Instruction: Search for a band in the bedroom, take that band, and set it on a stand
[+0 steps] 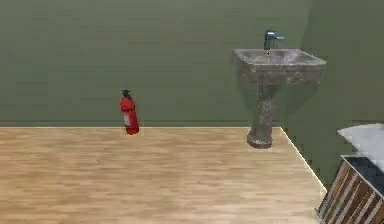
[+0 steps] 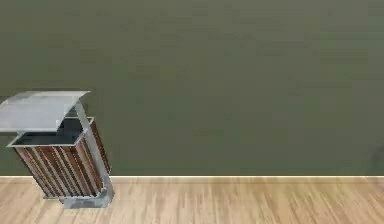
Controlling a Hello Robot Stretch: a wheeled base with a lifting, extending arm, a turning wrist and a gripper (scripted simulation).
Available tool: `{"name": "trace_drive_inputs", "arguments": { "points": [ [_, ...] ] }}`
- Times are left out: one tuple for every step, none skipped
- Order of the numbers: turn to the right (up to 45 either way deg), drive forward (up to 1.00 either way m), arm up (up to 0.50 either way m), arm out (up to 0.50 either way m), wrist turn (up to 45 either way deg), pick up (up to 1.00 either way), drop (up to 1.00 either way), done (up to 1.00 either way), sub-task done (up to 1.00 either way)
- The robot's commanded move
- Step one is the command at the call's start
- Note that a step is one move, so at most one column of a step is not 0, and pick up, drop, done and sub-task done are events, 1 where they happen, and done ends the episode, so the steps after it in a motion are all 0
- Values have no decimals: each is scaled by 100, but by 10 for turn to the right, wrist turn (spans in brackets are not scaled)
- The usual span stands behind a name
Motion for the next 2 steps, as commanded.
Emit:
{"name": "trace_drive_inputs", "arguments": {
  "points": [
    [-450, 0, 0, 0, 0, 0, 0, 0, 0],
    [-360, 0, 0, 0, 0, 0, 0, 0, 0]
  ]
}}
